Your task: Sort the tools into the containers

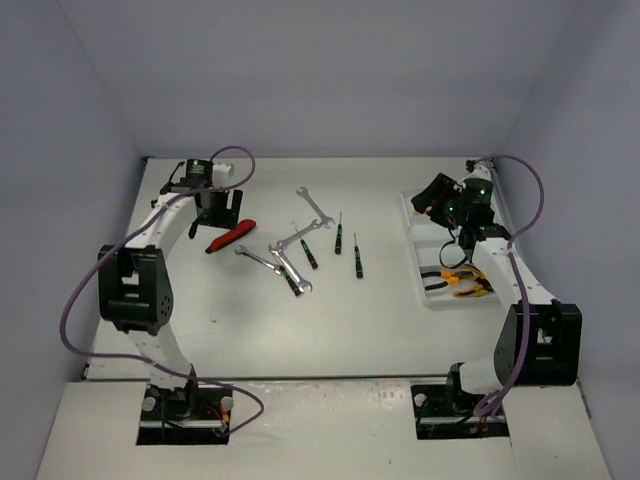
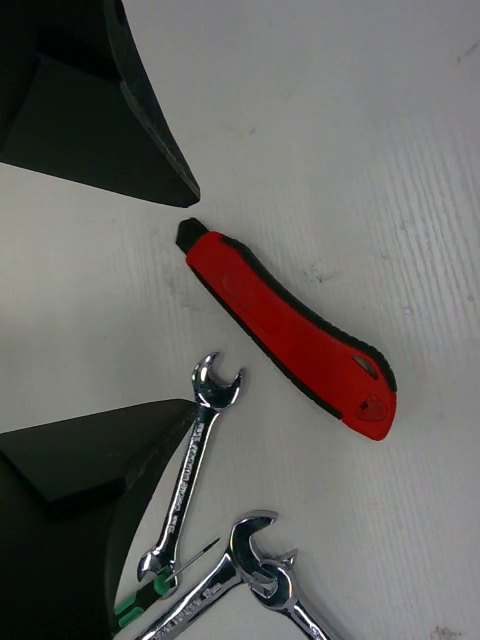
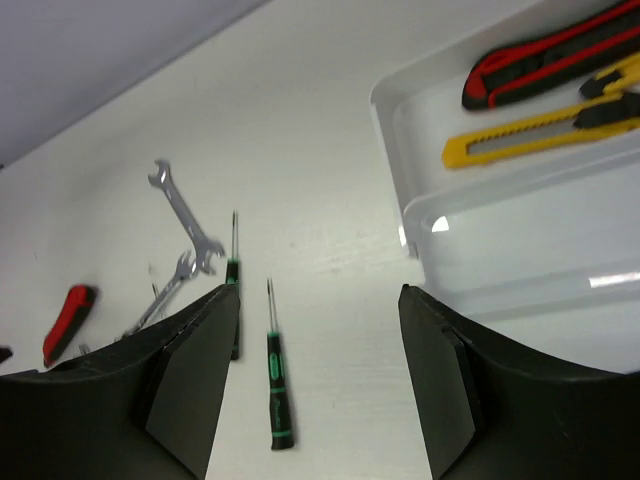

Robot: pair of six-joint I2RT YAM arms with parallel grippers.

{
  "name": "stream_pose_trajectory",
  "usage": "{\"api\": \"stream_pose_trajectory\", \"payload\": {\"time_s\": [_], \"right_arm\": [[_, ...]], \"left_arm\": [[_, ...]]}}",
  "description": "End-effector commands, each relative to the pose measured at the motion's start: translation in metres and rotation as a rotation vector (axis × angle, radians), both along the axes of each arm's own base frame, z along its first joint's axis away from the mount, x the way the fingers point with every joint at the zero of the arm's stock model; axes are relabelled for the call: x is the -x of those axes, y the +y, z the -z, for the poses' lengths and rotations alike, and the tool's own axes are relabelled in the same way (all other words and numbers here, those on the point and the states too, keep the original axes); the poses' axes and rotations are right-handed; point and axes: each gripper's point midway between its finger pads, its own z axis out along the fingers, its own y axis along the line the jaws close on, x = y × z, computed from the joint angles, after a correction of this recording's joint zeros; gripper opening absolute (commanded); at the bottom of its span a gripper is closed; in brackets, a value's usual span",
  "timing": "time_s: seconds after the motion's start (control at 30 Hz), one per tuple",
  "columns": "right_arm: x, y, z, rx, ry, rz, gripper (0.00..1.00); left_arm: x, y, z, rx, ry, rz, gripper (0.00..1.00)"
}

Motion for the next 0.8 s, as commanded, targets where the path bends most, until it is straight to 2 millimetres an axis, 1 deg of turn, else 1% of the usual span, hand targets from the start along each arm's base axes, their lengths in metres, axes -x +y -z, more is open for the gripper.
{"api": "stream_pose_trajectory", "payload": {"time_s": [0.0,0.07,0.13,0.2,0.23,0.3,0.33,0.37,0.43,0.5,0.57,0.7,0.77], "right_arm": [[0.019,0.011,-0.024,-0.016,-0.087,-0.055,0.62],[0.025,0.016,-0.02,-0.027,-0.078,-0.077,0.62],[0.033,0.026,-0.015,-0.031,-0.071,-0.102,0.61],[0.036,0.027,-0.012,-0.028,-0.065,-0.109,0.61],[0.037,0.028,-0.01,-0.026,-0.062,-0.113,0.61],[0.037,0.029,-0.008,-0.02,-0.058,-0.119,0.61],[0.038,0.029,-0.006,-0.015,-0.056,-0.121,0.61],[0.038,0.029,-0.006,-0.014,-0.056,-0.122,0.61],[0.037,0.028,-0.006,-0.013,-0.056,-0.117,0.61],[0.037,0.027,-0.005,-0.008,-0.055,-0.113,0.61],[0.036,0.027,-0.004,-0.005,-0.054,-0.115,0.61],[0.036,0.028,0.003,0.004,-0.038,-0.135,0.61],[0.037,0.03,0.003,-0.002,-0.037,-0.142,0.61]], "left_arm": [[-0.025,-0.009,-0.006,0.008,-0.047,0.146,0.75],[-0.031,-0.012,0.003,0.013,-0.032,0.163,0.75],[-0.034,-0.013,0.014,0.016,-0.014,0.17,0.75],[-0.037,-0.012,0.021,0.007,-0.008,0.168,0.75],[-0.039,-0.009,0.029,-0.008,0.004,0.164,0.74],[-0.041,-0.009,0.036,-0.01,0.014,0.164,0.74],[-0.041,-0.01,0.042,-0.003,0.03,0.165,0.74],[-0.042,-0.011,0.043,0.0,0.03,0.162,0.74],[-0.039,-0.013,0.053,0.013,0.058,0.155,0.71],[-0.037,-0.01,0.061,0.008,0.079,0.136,0.64],[-0.036,-0.01,0.064,0.005,0.085,0.127,0.56],[-0.035,-0.011,0.063,0.017,0.074,0.122,0.35],[-0.034,-0.014,0.063,0.032,0.071,0.126,0.28]]}}
